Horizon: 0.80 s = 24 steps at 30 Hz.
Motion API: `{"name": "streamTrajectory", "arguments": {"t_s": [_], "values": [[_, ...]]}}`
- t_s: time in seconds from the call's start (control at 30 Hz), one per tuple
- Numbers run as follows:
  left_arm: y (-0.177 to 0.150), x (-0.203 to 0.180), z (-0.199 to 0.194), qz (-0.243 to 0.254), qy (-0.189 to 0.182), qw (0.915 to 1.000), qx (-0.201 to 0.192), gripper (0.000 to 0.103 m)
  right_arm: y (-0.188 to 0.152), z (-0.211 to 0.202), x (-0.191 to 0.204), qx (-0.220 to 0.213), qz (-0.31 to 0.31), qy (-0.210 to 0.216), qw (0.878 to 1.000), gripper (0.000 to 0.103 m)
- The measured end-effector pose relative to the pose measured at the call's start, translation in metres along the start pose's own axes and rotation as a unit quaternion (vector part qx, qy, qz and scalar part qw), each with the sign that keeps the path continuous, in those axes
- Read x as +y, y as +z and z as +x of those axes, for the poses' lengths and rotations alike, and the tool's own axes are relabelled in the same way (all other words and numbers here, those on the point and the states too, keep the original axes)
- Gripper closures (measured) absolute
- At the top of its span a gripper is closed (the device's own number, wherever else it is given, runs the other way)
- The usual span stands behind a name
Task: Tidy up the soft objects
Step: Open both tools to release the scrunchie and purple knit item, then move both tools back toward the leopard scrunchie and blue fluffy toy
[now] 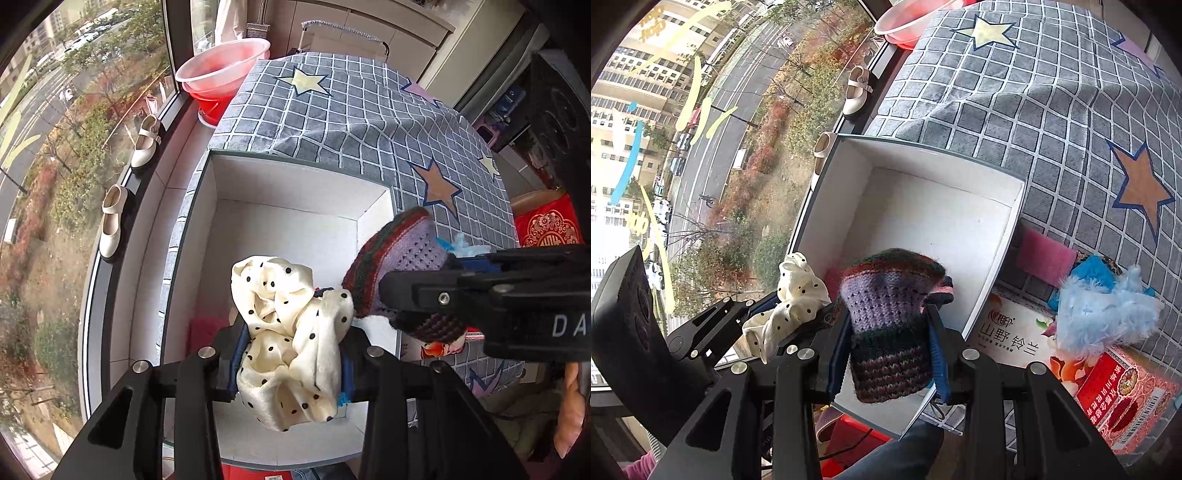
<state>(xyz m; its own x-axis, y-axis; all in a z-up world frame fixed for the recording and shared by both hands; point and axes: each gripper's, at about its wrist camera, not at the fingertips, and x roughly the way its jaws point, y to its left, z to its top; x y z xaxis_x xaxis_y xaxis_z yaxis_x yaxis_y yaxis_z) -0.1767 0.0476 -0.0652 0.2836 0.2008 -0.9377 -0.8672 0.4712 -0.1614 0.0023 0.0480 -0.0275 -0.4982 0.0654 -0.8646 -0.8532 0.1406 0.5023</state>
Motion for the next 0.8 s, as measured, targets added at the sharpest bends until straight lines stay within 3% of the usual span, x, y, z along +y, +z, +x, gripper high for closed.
{"name": "streamTrajectory", "arguments": {"t_s": [0.03,0.13,0.17,0.23,0.3,0.47,0.5,0.67,0.8], "values": [[0.001,-0.001,0.001,0.001,0.003,1.0,0.001,0.054,0.001,0.0,0.0,-0.001,0.0,0.001,1.0,0.063],[0.002,-0.004,0.005,0.009,0.029,0.9995,0.013,0.034,0.005,-0.001,0.0,0.001,0.001,0.004,1.0,0.055],[0.002,-0.005,0.008,0.013,0.032,0.9992,0.019,0.033,0.005,-0.001,0.0,0.002,0.002,0.005,1.0,0.052],[0.001,-0.005,0.011,0.013,0.013,0.9993,0.031,0.027,0.006,-0.003,-0.003,0.001,0.008,0.004,1.0,0.026],[-0.001,-0.008,0.008,0.011,-0.006,0.9997,0.022,0.02,0.007,-0.007,-0.006,-0.005,0.015,-0.002,1.0,0.018],[-0.001,-0.019,0.003,0.013,-0.019,0.9996,0.016,0.011,0.004,-0.016,-0.021,0.004,0.042,-0.012,0.999,0.017],[0.0,-0.021,0.001,0.011,-0.024,0.9995,0.015,0.001,0.003,-0.02,-0.023,0.005,0.046,-0.016,0.999,0.017],[0.004,-0.032,-0.021,0.01,-0.077,0.9969,-0.017,0.0,-0.008,-0.052,-0.039,-0.01,0.056,-0.024,0.998,0.017],[0.012,-0.039,-0.027,0.006,-0.084,0.9964,-0.009,0.0,-0.018,-0.083,-0.06,-0.029,0.081,-0.015,0.996,0.017]]}}
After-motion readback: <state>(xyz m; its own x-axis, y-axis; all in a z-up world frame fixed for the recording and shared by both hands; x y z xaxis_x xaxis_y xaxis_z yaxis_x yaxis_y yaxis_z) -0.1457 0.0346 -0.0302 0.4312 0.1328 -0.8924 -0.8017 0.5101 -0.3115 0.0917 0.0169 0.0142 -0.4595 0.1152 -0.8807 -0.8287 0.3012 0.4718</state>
